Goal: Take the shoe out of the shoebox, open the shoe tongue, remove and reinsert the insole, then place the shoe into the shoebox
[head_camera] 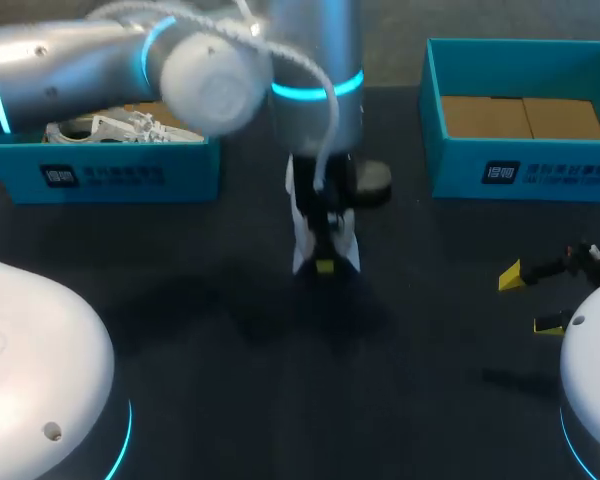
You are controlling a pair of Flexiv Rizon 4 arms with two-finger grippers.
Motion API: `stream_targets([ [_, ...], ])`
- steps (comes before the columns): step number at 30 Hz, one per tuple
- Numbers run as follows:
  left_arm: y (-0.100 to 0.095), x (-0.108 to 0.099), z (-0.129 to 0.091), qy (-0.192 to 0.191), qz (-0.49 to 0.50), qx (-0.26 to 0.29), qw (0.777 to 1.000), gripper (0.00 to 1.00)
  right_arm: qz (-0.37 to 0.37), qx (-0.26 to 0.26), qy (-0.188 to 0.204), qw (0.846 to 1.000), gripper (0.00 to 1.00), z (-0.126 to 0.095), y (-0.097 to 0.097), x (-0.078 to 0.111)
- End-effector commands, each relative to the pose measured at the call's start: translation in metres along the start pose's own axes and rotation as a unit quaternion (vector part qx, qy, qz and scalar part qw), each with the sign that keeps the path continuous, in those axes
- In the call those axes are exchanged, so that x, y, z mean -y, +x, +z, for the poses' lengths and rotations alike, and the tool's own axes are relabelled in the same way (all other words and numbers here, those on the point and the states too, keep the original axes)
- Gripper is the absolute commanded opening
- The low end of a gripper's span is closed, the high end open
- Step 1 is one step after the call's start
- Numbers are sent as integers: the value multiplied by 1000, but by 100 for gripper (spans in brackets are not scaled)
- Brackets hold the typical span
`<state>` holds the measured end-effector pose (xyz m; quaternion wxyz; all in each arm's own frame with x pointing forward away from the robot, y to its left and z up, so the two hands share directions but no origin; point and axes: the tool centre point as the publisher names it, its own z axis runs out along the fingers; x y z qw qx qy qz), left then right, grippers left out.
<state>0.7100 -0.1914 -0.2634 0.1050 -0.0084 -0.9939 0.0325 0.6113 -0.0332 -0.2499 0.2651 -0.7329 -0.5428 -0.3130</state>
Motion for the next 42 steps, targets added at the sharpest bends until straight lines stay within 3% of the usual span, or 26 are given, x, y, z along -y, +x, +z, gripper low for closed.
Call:
stream_targets([
  [1, -13, -21, -62, 2, -1, -1, 1000, 0, 0, 2, -1, 1000, 100, 0, 0, 2],
  [10, -51, -51, -134, -1, -14, 6, 1000, 0, 0, 2, -1, 1000, 100, 0, 0, 2],
  [18, -88, -88, -181, -17, -33, 8, 999, 0, 0, 2, -1, 1000, 100, 0, 0, 2],
  [21, -97, -98, -187, -22, -32, 5, 999, 0, 0, 2, -1, 1000, 100, 0, 0, 2],
  [22, -109, -112, -195, -22, -34, 4, 999, 0, 0, 2, -1, 1000, 100, 0, 0, 2],
  [29, -145, -159, -215, -26, -33, -3, 999, 0, 0, 2, -1, 1000, 100, 0, 0, 2],
  [38, -195, -225, -220, -32, -56, -18, 998, 0, 0, 2, -1, 1000, 100, 0, 0, 2],
  [42, -207, -242, -223, -27, -68, -20, 997, 0, 0, 2, -1, 1000, 100, 0, 0, 2],
])
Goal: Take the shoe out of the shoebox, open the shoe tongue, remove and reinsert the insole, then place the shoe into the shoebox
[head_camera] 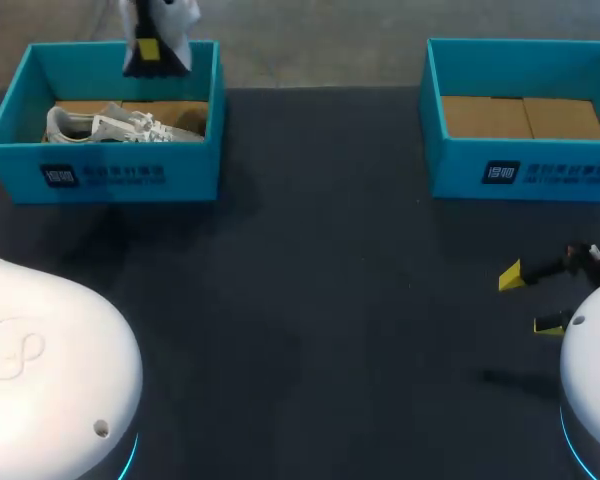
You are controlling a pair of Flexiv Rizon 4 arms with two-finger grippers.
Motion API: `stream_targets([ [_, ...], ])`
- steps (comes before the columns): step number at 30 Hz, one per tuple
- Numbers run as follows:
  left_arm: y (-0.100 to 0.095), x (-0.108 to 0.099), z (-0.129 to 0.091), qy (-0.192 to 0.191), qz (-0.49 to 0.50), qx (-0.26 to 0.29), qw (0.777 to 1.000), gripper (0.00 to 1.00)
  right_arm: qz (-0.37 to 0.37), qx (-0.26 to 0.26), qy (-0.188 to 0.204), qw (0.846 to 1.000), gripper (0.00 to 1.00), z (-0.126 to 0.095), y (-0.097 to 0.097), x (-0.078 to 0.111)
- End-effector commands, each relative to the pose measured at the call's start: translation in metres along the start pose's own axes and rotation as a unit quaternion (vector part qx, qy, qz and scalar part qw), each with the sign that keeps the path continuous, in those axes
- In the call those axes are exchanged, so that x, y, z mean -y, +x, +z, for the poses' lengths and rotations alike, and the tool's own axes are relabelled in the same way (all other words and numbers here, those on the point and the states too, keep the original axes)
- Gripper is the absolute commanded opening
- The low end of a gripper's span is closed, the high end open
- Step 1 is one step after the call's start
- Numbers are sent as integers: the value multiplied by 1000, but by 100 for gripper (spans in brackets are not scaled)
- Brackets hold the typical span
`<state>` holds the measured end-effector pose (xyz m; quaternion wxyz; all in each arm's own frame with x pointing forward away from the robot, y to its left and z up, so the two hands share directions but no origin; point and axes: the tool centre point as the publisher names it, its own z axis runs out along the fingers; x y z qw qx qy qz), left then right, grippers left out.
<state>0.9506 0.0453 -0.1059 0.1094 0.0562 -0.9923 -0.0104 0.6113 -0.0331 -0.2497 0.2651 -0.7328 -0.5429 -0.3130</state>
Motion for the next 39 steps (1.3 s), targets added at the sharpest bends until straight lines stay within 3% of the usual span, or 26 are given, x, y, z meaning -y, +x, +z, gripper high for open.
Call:
stream_targets([
  [1, -19, -20, -3, -6, -2, -18, 1000, 0, 0, 2, -1, 1000, 100, 0, 0, 2],
  [26, -19, -20, -3, -6, -2, -18, 1000, 0, 0, 2, -1, 1000, 100, 0, 0, 2],
  [32, -70, -46, -1, -31, -11, -4, 999, 0, 0, 2, -1, 1000, 100, 0, 0, 2],
  [36, -92, -64, 4, -48, -10, 8, 999, 0, 0, 2, -1, 1000, 100, 0, 0, 2],
  [39, -101, -76, 6, -35, -9, 7, 999, 0, 0, 2, -1, 1000, 100, 0, 0, 2],
])
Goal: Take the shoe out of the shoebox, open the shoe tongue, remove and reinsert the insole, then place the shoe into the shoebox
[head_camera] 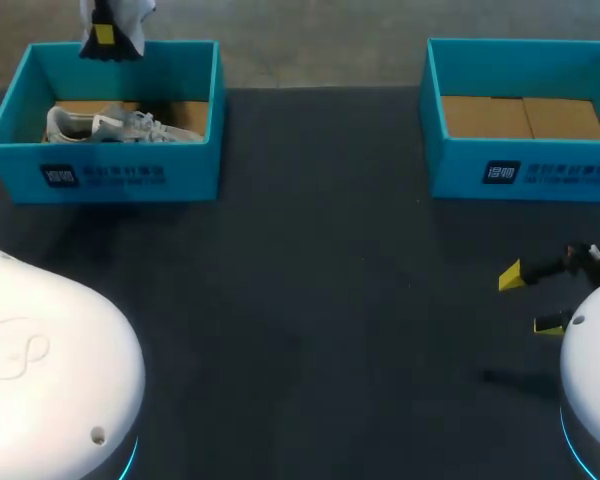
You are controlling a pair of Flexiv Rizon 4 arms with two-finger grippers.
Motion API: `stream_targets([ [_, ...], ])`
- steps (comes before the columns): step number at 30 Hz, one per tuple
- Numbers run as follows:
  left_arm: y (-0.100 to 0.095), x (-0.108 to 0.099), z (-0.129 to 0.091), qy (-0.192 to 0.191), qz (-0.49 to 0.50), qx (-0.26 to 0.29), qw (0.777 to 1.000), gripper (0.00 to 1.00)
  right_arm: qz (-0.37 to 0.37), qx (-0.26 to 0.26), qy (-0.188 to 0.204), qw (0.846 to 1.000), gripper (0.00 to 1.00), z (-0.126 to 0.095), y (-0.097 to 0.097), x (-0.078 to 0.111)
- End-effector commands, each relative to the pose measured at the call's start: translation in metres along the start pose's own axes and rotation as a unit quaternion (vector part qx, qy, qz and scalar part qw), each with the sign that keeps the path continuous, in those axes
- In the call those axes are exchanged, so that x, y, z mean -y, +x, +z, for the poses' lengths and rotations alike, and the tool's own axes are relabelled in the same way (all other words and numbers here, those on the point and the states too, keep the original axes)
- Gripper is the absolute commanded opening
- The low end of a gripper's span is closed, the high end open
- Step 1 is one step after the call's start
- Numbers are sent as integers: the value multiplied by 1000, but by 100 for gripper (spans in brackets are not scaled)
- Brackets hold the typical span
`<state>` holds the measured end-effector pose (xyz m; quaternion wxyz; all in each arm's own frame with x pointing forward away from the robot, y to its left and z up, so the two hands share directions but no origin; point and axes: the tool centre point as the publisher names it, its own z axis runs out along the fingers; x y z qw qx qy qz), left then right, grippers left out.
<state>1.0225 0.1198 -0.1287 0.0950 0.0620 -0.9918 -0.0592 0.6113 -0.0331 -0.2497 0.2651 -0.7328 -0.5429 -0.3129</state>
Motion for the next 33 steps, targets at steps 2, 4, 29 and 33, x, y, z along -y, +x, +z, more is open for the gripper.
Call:
stream_targets([
  [2, -21, -16, 2, 19, 9, -13, 1000, 0, 0, 2, -1, 1000, 100, 0, 0, 2],
  [4, -22, -22, 3, 23, 25, -5, 999, 0, 0, 2, -1, 1000, 100, 0, 0, 2],
  [29, -47, -99, 26, -53, 389, 95, 915, 0, 0, 2, -1, 1000, 100, 0, 0, 2],
  [33, -47, -104, 25, -69, 436, 105, 891, 0, 0, 2, -1, 1000, 100, 0, 0, 2],
])
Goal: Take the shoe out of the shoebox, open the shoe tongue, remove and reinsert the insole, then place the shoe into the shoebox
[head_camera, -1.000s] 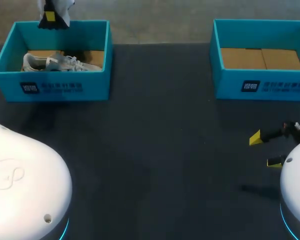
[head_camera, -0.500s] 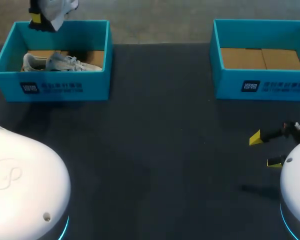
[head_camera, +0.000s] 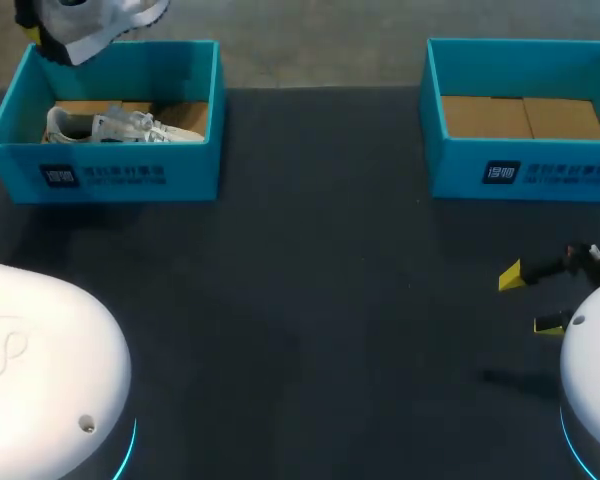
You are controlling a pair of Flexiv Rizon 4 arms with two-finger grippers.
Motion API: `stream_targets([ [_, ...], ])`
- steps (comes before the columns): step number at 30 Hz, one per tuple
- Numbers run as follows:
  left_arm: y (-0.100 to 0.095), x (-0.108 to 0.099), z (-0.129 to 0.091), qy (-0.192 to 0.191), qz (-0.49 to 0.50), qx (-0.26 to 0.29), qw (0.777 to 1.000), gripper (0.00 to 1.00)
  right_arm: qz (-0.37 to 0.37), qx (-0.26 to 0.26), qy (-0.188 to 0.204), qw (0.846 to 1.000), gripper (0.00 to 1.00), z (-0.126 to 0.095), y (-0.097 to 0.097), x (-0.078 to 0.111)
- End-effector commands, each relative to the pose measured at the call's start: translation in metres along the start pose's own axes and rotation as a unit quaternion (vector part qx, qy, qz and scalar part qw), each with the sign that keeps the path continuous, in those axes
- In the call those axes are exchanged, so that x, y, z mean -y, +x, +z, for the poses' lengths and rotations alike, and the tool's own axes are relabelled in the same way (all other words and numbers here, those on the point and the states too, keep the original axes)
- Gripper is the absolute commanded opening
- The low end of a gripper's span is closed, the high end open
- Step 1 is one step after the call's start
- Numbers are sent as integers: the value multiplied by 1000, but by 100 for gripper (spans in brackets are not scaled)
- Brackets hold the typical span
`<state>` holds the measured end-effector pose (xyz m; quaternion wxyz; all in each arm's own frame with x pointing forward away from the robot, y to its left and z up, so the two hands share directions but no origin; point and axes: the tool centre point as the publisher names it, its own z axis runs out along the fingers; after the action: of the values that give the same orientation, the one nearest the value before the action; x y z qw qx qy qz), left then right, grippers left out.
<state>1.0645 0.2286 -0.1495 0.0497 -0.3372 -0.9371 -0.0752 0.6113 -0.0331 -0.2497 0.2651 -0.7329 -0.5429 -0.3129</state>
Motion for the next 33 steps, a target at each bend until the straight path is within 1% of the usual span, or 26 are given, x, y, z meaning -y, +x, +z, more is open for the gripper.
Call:
stream_targets([
  [1, 12, 6, 0, -33, 65, 36, 997, 0, 0, 2, -1, 1000, 100, 0, 0, 2],
  [4, 14, 2, 2, -47, 93, 36, 994, 0, 0, 2, -1, 1000, 100, 0, 0, 2],
  [8, 15, -4, 6, -81, 106, 23, 991, 0, 0, 2, -1, 1000, 100, 0, 0, 2],
  [9, 14, -8, 6, -74, 105, 19, 991, 0, 0, 2, -1, 1000, 100, 0, 0, 2],
  [25, 14, -8, 6, -74, 105, 19, 991, 0, 0, 2, -1, 1000, 100, 0, 0, 2],
  [26, 14, -10, 6, -91, 144, 42, 984, 0, 0, 2, -1, 1000, 100, 0, 0, 2],
  [27, 15, -12, 7, -95, 181, 63, 977, 0, 0, 2, -1, 1000, 100, 0, 0, 2],
  [28, 13, -18, 9, -107, 168, 61, 978, 0, 0, 2, -1, 1000, 100, 0, 0, 2],
  [29, 13, -20, 9, -117, 177, 68, 975, 0, 0, 2, -1, 1000, 100, 0, 0, 2],
  [30, 15, -27, 10, -117, 227, 94, 962, 0, 0, 2, -1, 1000, 100, 0, 0, 2],
  [31, 14, -32, 12, -121, 234, 86, 961, 0, 0, 2, -1, 1000, 100, 0, 0, 2],
  [32, 13, -33, 13, -128, 241, 90, 958, 0, 0, 2, -1, 1000, 100, 0, 0, 2],
  [33, 16, -37, 16, -133, 275, 110, 946, 0, 0, 2, -1, 1000, 100, 0, 0, 2],
])
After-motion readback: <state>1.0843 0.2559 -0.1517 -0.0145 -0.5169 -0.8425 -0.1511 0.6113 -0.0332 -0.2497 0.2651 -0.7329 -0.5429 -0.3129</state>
